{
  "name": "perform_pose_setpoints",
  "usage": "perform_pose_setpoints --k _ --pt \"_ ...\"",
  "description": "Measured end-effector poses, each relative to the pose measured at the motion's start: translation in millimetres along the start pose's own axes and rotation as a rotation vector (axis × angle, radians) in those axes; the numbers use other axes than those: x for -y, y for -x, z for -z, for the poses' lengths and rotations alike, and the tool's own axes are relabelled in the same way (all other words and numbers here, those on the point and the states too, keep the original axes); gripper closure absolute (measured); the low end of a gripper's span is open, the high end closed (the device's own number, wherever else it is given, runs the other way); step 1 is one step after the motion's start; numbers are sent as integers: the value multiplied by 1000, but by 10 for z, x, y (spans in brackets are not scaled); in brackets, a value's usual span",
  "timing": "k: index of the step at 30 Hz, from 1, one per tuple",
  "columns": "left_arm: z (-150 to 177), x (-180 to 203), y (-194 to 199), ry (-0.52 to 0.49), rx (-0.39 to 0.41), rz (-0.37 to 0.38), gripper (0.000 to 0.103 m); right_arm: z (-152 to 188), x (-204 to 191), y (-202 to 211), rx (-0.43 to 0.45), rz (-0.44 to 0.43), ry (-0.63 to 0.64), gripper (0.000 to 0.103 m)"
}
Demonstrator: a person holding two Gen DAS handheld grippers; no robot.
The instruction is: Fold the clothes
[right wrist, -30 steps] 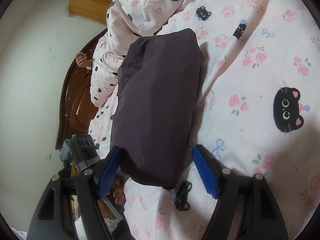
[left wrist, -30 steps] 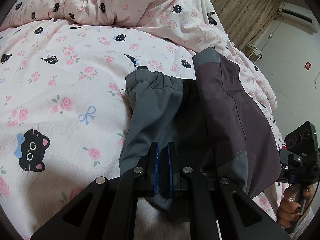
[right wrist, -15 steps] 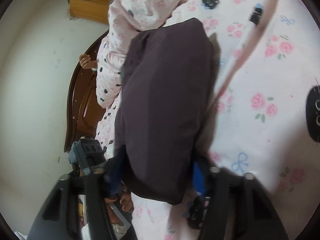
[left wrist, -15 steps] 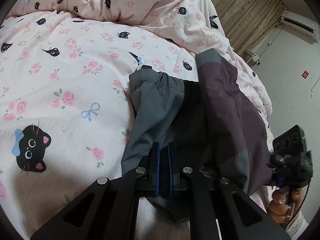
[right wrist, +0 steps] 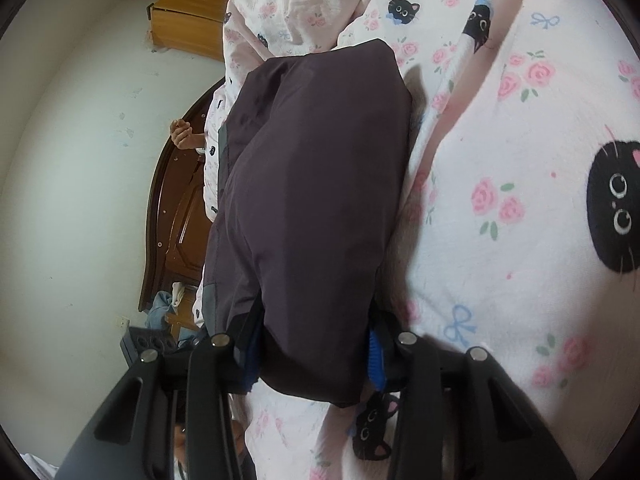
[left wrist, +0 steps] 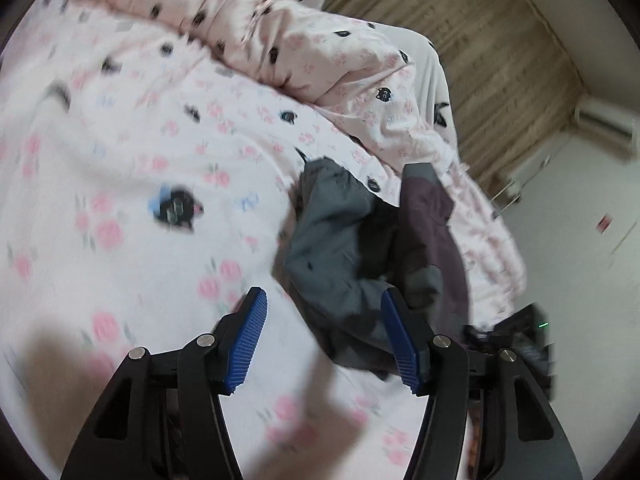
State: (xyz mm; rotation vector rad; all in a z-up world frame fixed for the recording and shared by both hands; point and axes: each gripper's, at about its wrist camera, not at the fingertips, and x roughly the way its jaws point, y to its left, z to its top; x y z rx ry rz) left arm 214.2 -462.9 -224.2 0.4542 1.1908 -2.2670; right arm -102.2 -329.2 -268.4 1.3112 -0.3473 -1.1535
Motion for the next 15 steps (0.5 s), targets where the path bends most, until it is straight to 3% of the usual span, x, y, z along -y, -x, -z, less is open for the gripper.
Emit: perform_pose_setpoints --k 5,15 --pt "-3 -8 -111 69 -28 64 37 10 9 -5 0 -4 1 61" --pt "-56 98 -351 66 -49 103 36 8 31 9 4 -13 -3 62"
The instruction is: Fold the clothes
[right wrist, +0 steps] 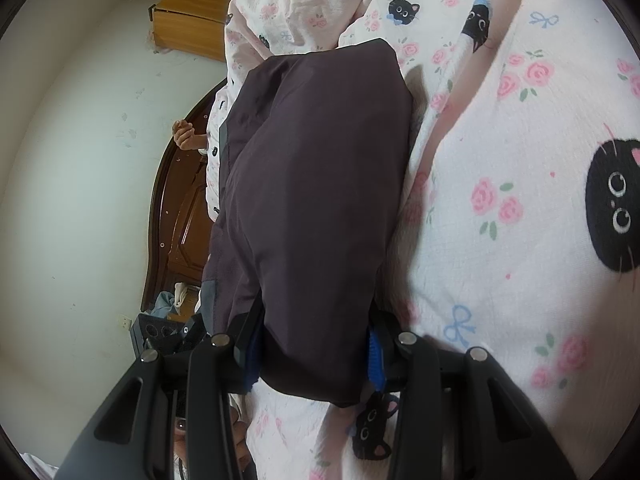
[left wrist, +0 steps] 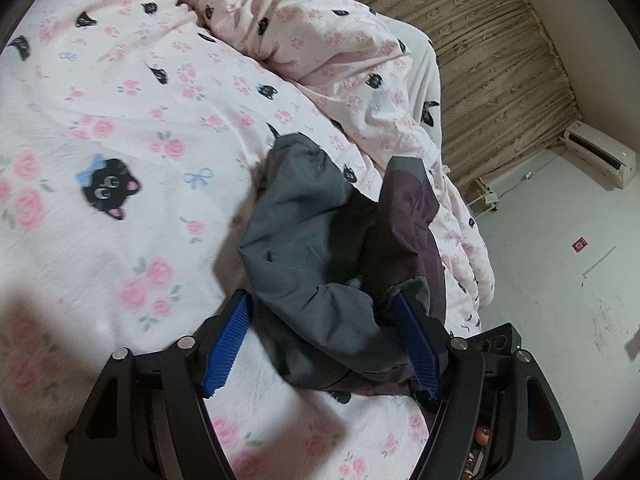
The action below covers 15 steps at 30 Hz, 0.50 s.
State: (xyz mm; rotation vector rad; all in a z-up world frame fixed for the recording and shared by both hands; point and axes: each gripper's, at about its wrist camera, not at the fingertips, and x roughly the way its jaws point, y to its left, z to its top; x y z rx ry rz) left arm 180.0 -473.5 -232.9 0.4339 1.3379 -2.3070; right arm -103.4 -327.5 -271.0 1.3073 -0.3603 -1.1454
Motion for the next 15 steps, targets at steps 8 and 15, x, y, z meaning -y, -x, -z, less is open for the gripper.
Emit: perform_pose_setpoints --k 8,15 --pt "22 46 -67 -26 -18 13 51 13 61 48 2 -8 -1 62" --pt "25 -10 -65 10 -22 42 52 -22 61 43 3 -10 -1 62"
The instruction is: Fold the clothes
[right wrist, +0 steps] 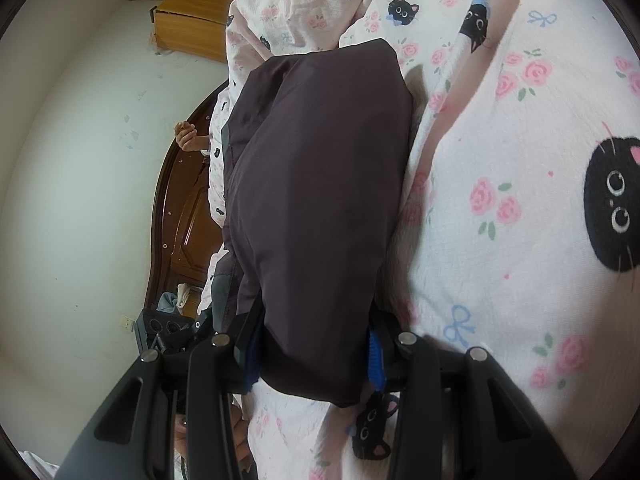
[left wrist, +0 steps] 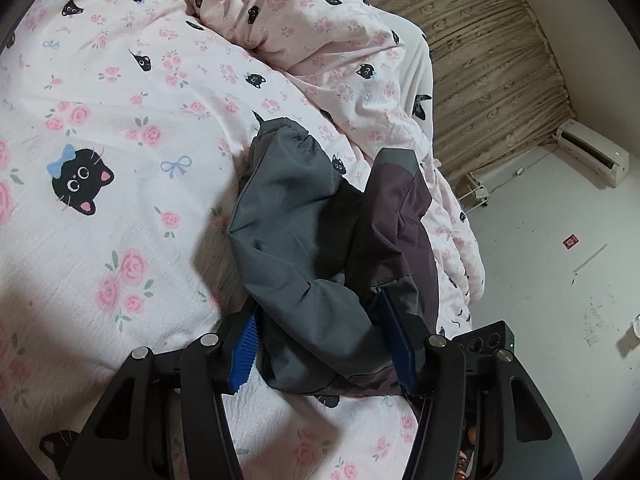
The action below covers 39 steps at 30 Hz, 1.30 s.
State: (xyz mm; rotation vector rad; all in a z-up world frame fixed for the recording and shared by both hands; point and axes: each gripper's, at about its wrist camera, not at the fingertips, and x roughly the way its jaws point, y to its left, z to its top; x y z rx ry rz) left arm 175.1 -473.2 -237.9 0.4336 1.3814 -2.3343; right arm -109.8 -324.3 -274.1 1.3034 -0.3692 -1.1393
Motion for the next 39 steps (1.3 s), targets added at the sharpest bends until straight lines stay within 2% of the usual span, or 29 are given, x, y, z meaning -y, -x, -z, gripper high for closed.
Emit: perform_pose_setpoints --k 3,4,5,7,13,20,28,34,39 --pt "0 -43 -1 20 -2 19 52 -6 -4 -1 0 0 0 62" --pt "0 -58 -5 19 -5 6 55 -11 -5 -6 0 1 0 62" --pt "1 -72 -9 18 -8 -7 67 -14 -6 -11 0 1 1 62" --pt "8 -98 -22 11 -19 -41 80 -18 -8 -17 0 2 2 62" --pt "37 -43 -32 -24 -20 -97 89 -24 -15 -18 1 8 13 61" --pt "63 159 63 -89 4 -153 92 4 -46 24 23 17 29 62" --pt "-13 463 340 -211 61 -177 93 13 -453 73 36 104 116 63" --pt "-142 498 592 -211 124 -163 93 18 -890 67 46 126 227 64" --pt "-334 377 871 -191 197 -189 93 -57 -1235 -219 2 111 299 64"
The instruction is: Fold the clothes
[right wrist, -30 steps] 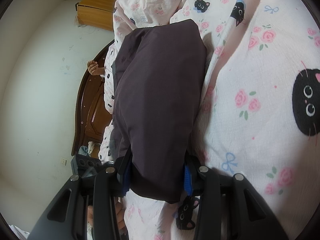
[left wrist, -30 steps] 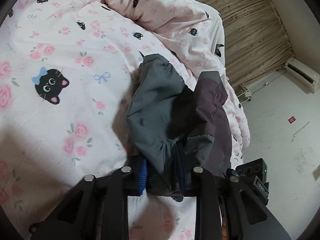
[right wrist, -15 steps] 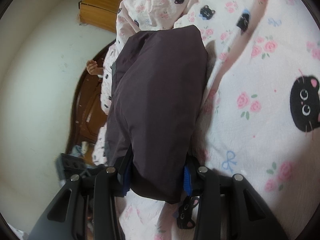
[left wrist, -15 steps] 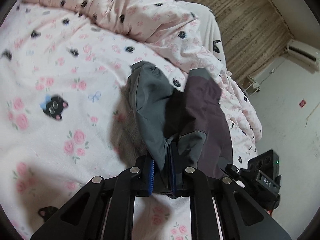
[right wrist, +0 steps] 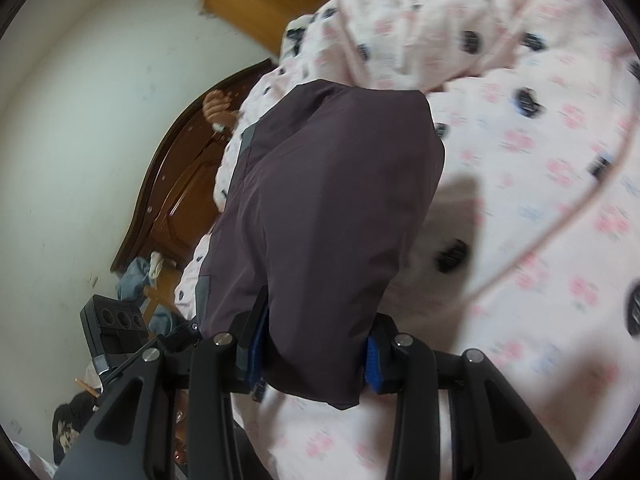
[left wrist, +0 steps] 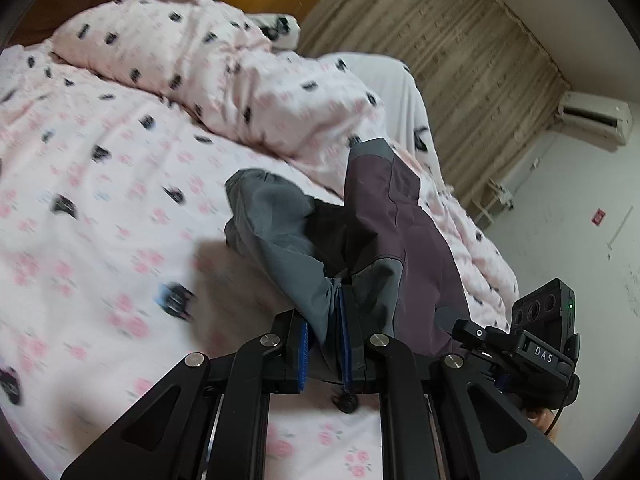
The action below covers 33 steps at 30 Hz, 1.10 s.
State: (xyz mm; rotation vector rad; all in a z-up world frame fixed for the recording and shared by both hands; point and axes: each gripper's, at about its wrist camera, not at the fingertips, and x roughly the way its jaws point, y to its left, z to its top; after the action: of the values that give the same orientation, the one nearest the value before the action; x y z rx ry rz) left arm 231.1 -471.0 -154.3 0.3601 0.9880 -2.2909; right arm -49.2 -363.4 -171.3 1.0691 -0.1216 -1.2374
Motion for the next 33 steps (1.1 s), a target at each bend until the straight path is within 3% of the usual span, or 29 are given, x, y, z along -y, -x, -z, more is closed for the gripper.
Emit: perform_pose_setpoints --k 10,17,24,33 --pt "-570 -822 330 54 103 -156 93 -464 -701 -1213 -134 -77 129 64" --pt "-791 -1411 215 92 126 -241 93 -601 -929 -2085 -215 -75 158 64" --pt "-614 -1836 31 145 83 -289 93 -509 -815 -2637 -296 -22 160 64" --pt "-249 -2017 -27 166 34 -285 87 -233 -489 -2710 -364 2 162 65"
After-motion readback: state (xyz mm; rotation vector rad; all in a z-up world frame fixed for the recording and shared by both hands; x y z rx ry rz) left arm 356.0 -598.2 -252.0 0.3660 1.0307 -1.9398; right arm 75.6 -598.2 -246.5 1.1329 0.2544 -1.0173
